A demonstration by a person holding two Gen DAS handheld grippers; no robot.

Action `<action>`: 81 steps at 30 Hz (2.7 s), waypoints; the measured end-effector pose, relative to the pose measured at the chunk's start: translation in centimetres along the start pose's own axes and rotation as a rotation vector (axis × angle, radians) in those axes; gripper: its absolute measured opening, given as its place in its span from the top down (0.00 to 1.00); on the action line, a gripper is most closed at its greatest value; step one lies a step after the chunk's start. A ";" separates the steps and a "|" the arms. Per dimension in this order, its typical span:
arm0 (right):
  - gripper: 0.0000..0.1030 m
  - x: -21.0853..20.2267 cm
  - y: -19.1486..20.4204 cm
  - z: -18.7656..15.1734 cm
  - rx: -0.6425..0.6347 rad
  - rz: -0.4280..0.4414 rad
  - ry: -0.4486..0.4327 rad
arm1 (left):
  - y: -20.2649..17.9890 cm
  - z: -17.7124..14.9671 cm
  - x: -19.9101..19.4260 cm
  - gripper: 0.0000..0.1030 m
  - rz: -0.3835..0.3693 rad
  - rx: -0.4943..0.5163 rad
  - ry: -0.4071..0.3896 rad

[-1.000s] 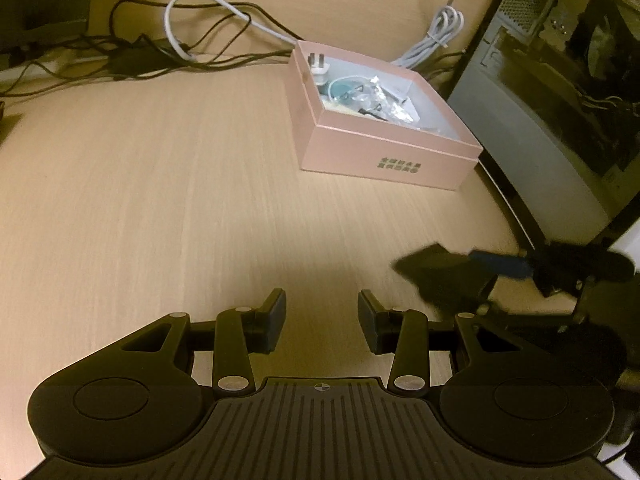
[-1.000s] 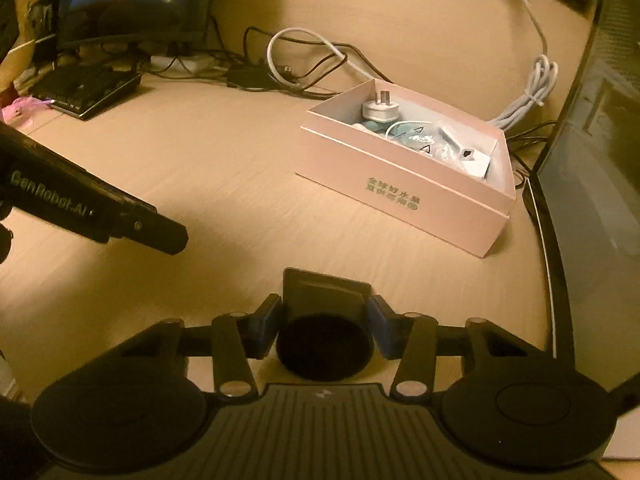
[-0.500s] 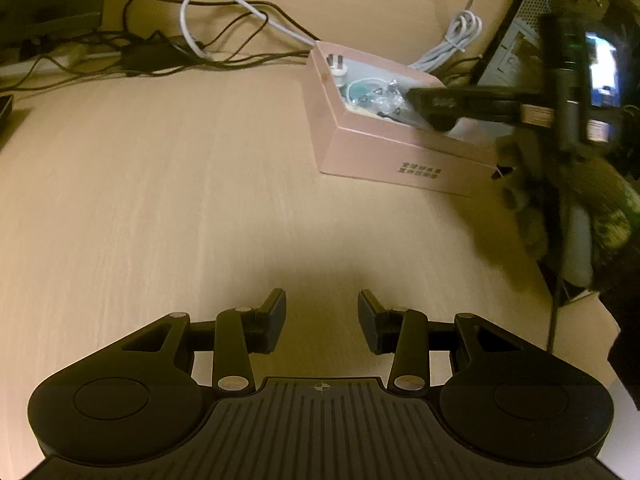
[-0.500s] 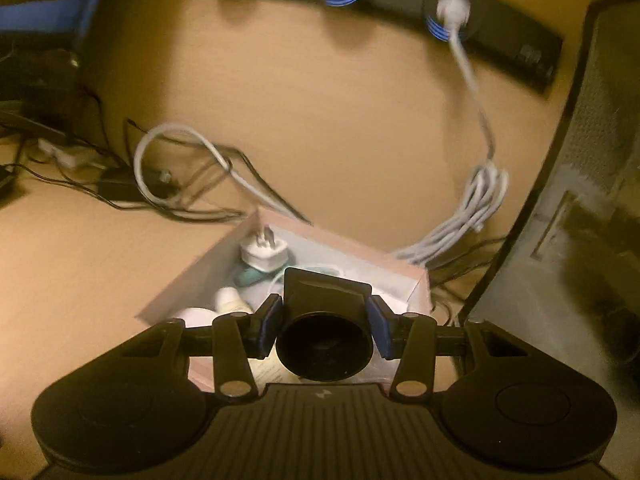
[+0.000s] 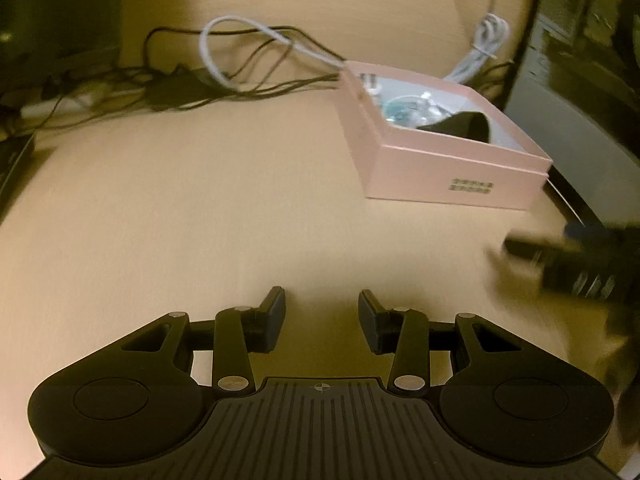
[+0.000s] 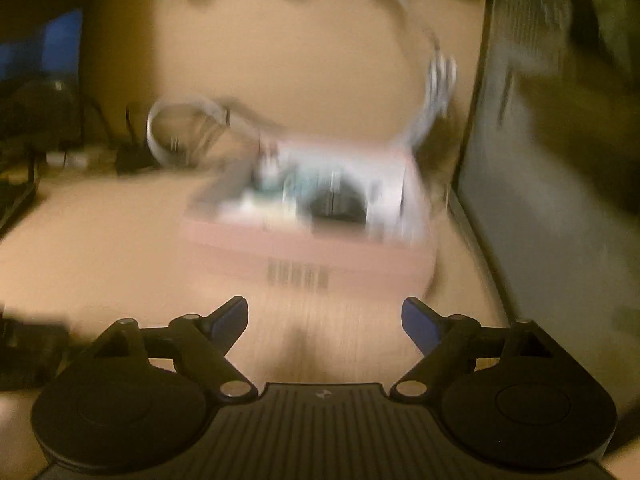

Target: Organize rigid objects

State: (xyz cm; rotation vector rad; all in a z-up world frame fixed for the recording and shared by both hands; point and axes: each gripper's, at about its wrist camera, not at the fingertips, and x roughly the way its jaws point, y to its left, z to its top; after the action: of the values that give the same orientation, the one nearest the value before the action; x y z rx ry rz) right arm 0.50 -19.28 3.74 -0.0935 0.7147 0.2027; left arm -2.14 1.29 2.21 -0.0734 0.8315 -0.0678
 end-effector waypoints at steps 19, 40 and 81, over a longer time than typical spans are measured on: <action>0.00 2.7 -2.4 -3.1 0.110 -0.045 0.040 | -5.0 -0.5 2.6 0.54 -0.010 0.152 -0.144; 0.00 2.5 -2.1 -3.4 0.132 -0.072 0.022 | -5.0 -0.3 2.9 0.54 0.002 0.125 -0.147; 0.00 2.5 -2.0 -3.4 0.132 -0.072 0.022 | -5.1 -0.3 3.0 0.54 0.008 0.130 -0.147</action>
State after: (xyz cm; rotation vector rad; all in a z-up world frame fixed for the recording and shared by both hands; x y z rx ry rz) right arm 0.58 -21.41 -0.44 0.0042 0.7432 0.0853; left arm -0.54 -4.12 0.24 0.0471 0.6790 -0.1080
